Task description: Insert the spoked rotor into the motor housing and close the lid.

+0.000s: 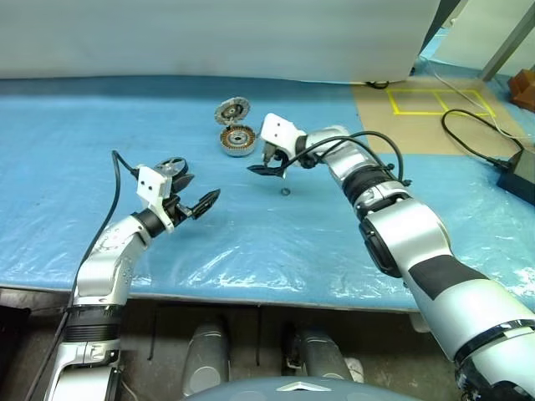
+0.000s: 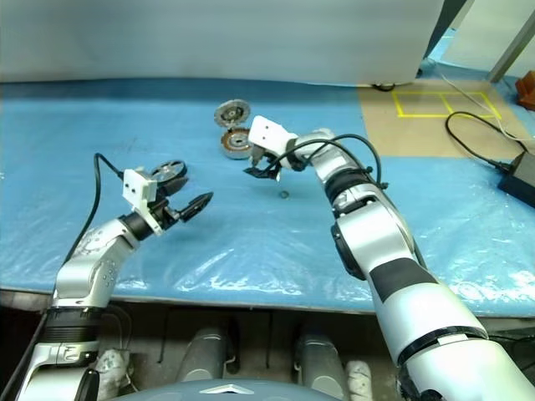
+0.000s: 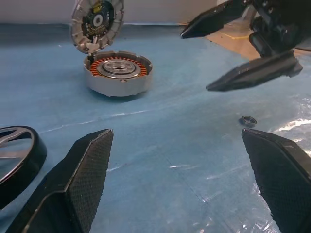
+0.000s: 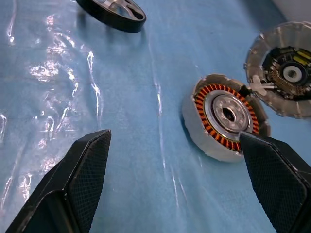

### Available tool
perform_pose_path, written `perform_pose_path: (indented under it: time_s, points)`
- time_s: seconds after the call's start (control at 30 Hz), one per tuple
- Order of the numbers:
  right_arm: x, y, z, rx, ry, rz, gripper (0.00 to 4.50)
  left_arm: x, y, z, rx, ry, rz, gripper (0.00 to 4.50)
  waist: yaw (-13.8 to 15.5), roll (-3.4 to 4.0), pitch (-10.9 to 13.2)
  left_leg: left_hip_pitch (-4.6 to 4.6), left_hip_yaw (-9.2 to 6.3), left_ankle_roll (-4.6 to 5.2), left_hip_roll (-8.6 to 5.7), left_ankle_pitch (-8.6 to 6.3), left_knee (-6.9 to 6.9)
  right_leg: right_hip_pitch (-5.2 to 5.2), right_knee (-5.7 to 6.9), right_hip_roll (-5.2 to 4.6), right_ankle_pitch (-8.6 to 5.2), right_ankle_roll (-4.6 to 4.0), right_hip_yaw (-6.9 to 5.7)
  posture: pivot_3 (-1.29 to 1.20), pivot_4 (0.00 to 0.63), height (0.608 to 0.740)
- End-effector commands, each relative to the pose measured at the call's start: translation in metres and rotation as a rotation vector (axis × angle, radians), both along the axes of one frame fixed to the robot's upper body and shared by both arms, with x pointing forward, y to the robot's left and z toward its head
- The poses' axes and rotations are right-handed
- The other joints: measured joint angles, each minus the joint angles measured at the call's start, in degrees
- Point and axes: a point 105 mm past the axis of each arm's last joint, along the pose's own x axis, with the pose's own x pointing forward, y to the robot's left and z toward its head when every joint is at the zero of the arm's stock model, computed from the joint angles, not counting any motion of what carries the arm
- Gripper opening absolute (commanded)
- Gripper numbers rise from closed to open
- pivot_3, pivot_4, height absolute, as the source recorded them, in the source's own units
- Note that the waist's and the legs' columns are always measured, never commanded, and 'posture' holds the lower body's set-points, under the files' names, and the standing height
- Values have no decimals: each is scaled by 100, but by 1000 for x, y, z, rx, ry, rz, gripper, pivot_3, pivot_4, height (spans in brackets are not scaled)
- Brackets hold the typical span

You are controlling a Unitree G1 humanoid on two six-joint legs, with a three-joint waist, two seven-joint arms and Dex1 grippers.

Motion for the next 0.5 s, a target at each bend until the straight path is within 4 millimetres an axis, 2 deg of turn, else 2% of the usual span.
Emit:
perform_pose_path:
  time_s: [0.03,0.23,0.5]
  points:
    - [3,20,23,-40,-110,12,4457,-6,3,14,-12,-52,19,4500,2,4,3,1,1,-4,1,2,1,0,3,0,0,0,0,0,150,740]
    - [7,29,24,-59,-147,-50,4457,-14,-3,11,-24,-46,29,4500,14,4,3,3,4,-13,4,7,1,1,7,1,0,-1,0,0,150,740]
    - [13,23,19,-52,-138,-130,4457,-23,1,11,-24,-41,64,4500,3,5,3,2,5,-14,8,7,1,0,5,4,0,-1,0,0,150,740]
